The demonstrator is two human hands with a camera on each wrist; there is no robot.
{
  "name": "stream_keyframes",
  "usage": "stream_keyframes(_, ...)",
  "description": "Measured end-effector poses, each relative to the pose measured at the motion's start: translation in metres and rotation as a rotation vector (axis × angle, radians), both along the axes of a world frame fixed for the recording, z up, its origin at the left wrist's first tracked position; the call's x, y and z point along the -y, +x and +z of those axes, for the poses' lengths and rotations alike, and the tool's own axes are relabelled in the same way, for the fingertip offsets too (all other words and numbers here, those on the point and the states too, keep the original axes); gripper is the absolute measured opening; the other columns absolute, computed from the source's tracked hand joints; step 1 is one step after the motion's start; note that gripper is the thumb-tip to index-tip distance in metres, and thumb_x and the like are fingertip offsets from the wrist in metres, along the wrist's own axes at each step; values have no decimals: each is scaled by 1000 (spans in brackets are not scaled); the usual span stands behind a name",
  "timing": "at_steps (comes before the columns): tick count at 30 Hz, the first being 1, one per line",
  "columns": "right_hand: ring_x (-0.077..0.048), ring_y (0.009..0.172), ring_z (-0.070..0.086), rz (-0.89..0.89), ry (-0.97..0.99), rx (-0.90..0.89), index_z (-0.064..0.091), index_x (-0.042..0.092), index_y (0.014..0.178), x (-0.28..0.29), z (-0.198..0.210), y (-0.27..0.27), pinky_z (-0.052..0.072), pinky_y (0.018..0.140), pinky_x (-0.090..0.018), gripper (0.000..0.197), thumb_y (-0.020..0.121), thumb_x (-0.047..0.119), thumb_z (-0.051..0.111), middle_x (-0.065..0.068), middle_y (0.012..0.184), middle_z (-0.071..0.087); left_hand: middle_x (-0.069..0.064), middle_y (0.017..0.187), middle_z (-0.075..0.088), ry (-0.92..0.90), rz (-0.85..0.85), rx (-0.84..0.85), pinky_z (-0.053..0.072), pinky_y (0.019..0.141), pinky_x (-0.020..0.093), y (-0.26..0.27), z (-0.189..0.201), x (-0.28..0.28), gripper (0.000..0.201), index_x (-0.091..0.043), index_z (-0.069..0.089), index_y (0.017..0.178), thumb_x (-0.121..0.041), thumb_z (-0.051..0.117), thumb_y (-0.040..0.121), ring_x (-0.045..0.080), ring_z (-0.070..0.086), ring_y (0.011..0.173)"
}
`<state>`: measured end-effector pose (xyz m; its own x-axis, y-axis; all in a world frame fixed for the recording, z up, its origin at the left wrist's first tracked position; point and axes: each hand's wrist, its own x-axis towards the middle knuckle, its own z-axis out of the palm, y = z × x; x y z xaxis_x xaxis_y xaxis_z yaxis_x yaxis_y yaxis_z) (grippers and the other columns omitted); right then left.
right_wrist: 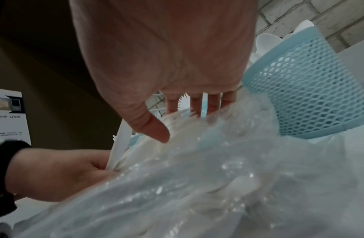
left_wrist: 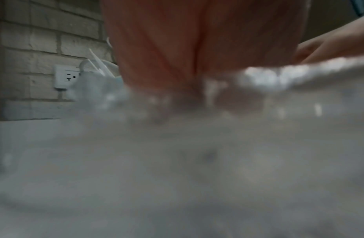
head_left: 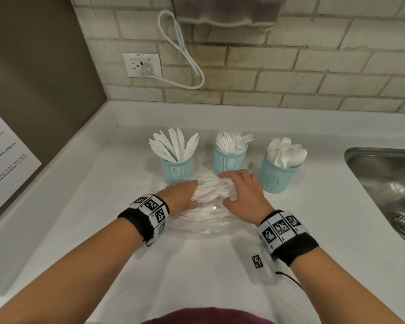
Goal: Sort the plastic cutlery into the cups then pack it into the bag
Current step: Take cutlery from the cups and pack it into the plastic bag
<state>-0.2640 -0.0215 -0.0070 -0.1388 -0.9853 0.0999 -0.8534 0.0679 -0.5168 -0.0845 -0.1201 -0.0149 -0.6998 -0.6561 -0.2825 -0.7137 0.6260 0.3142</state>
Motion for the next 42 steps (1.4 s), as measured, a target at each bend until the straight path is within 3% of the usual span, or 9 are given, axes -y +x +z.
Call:
stream_keyframes(7, -13, 111, 47, 5, -104, 454, 33, 18, 140, 14, 25, 12, 39, 106, -33, 62, 84, 6, 57, -1, 125, 44, 7, 93, 53, 123, 21, -381, 45, 78, 36, 8, 4, 1, 21, -13, 41, 100, -15, 58, 88, 24, 52, 85)
stream_keyframes(11, -10, 103, 40, 86, -114, 505, 36, 15, 140, 25, 48, 33, 34, 90, -12, 57, 86, 1, 49, 2, 119, 37, -6, 90, 57, 216, 164, -620, 45, 74, 26, 5, 3, -1, 37, -21, 46, 107, -6, 67, 81, 16, 55, 85)
stream_keyframes(16, -4, 108, 43, 167, -124, 618, 49, 18, 123, 35, 56, 61, 35, 94, -17, 43, 82, 25, 56, 2, 118, 39, -3, 107, 67, 263, 324, -831, 48, 91, 28, 15, 0, -3, 36, -19, 58, 115, -13, 72, 83, 13, 62, 102)
stream_keyframes(22, -9, 111, 41, 210, -41, 447, 41, 22, 117, 43, 53, 83, 35, 95, -22, 71, 65, 54, 76, 6, 115, 33, -16, 87, 58, 278, 411, -840, 43, 66, 1, 18, 8, -6, 23, -22, 56, 101, -7, 66, 87, -14, 58, 78)
stream_keyframes(26, -21, 108, 42, 142, -166, 249, 47, 11, 113, 55, 46, 86, 39, 94, -31, 53, 76, 39, 71, -2, 110, 40, -3, 84, 65, 301, 435, -863, 49, 72, 14, 21, 5, -3, 24, -17, 60, 95, 1, 67, 82, -8, 58, 73)
stream_keyframes(28, -24, 104, 42, 105, -251, 236, 51, 6, 109, 61, 45, 86, 38, 91, -33, 33, 84, 26, 60, -8, 106, 45, -14, 89, 63, 334, 446, -899, 44, 70, 4, 20, 5, -3, 36, -22, 57, 103, -3, 74, 77, -12, 57, 76)
stream_keyframes(32, -13, 105, 41, 195, -358, 399, 49, 7, 118, 61, 53, 86, 30, 90, -21, 30, 89, 13, 54, -1, 111, 47, -11, 82, 62, 349, 452, -973, 44, 62, 4, 18, 11, -4, 36, -23, 57, 90, 6, 72, 76, -16, 59, 65)
stream_keyframes(37, -17, 111, 34, 269, -220, 402, 48, 23, 125, 57, 51, 90, 26, 88, -24, 35, 91, 15, 52, -2, 114, 45, -11, 78, 61, 384, 477, -894, 43, 59, 7, 20, 5, 0, 29, -25, 56, 85, -2, 72, 79, -3, 58, 70)
stream_keyframes(42, -18, 115, 34, 259, -51, 498, 49, 25, 113, 57, 43, 87, 27, 92, -27, 29, 87, 24, 60, -3, 111, 42, -12, 94, 65, 400, 478, -744, 49, 81, 23, 23, -1, 2, 33, -28, 58, 101, -20, 78, 76, 1, 61, 89)
